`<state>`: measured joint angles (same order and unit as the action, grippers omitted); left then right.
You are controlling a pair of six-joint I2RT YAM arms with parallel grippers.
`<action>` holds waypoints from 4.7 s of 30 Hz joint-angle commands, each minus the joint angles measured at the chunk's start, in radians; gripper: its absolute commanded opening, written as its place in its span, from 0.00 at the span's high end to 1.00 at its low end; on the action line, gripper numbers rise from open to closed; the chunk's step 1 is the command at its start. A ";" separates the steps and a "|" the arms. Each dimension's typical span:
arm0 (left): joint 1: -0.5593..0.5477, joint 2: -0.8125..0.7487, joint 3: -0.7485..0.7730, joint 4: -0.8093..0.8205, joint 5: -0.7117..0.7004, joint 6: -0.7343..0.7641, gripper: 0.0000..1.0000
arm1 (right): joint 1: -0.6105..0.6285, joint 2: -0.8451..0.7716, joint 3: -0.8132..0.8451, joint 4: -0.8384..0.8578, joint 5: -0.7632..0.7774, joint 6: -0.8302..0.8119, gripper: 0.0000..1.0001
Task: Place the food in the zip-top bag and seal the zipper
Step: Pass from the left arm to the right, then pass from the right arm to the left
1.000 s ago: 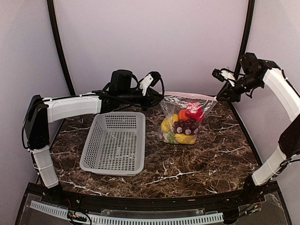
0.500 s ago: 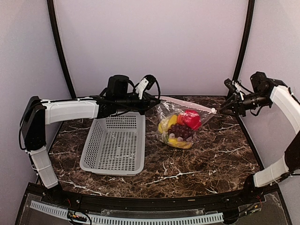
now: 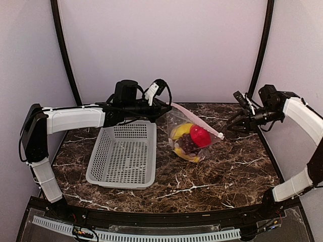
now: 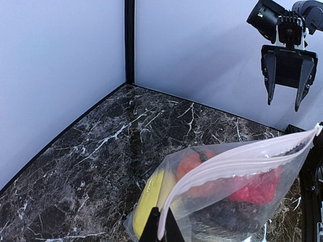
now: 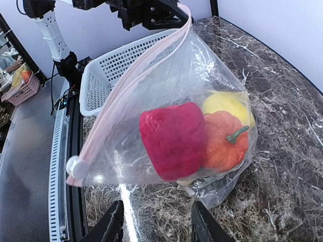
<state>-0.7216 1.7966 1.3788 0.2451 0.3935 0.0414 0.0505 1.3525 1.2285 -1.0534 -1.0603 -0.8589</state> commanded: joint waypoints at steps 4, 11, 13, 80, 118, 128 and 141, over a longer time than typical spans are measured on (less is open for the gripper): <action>0.006 -0.057 -0.009 0.010 -0.054 -0.099 0.99 | 0.053 -0.158 -0.153 0.028 0.085 -0.026 0.51; -0.021 -0.067 -0.023 0.067 -0.175 -0.276 0.99 | 0.279 -0.198 -0.225 0.158 0.196 0.093 0.47; -0.038 -0.075 -0.020 0.067 -0.261 -0.310 0.99 | 0.361 -0.185 -0.231 0.220 0.259 0.142 0.47; -0.098 -0.262 -0.219 0.148 -0.530 -0.403 0.85 | 0.641 -0.042 0.199 0.321 0.725 0.162 1.00; -0.201 -0.013 0.162 -0.094 0.324 -0.109 0.14 | 0.632 0.128 0.528 -0.198 0.776 -0.095 1.00; -0.231 0.048 0.209 -0.207 0.317 -0.021 0.33 | 0.626 0.128 0.539 -0.177 0.757 -0.057 1.00; -0.242 0.073 0.212 -0.104 0.296 -0.063 0.87 | 0.545 0.056 0.426 -0.129 0.563 -0.021 0.77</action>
<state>-0.9577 1.8832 1.5944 0.0597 0.6907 -0.0010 0.6430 1.4601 1.7046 -1.2415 -0.3588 -0.9173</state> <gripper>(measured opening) 0.172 0.180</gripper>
